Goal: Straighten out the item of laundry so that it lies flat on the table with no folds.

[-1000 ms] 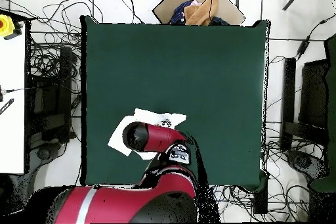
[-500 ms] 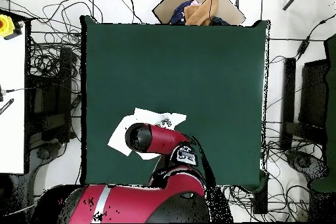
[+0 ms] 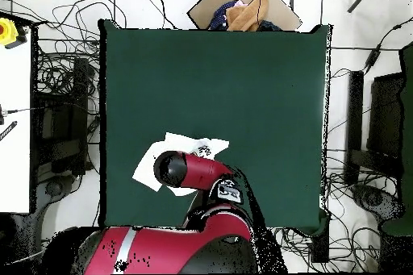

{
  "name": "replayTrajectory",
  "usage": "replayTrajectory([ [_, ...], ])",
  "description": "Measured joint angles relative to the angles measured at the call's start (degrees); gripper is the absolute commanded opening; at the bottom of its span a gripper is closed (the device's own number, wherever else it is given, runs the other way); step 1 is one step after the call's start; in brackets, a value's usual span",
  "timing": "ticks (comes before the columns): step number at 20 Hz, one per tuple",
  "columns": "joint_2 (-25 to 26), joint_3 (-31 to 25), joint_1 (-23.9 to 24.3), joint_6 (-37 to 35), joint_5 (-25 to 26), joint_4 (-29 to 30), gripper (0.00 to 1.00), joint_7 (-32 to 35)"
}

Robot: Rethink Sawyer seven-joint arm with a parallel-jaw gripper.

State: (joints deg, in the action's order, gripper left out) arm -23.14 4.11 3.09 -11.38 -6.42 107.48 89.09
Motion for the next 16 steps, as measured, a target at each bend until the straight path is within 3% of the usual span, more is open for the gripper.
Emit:
replayTrajectory([
  [7,0.3,0.3,-0.6,-0.2,-1.4,-0.8,0.00,0.0],
  [16,1.4,3.8,-5.1,-1.3,-1.5,-3.2,0.00,0.0],
])
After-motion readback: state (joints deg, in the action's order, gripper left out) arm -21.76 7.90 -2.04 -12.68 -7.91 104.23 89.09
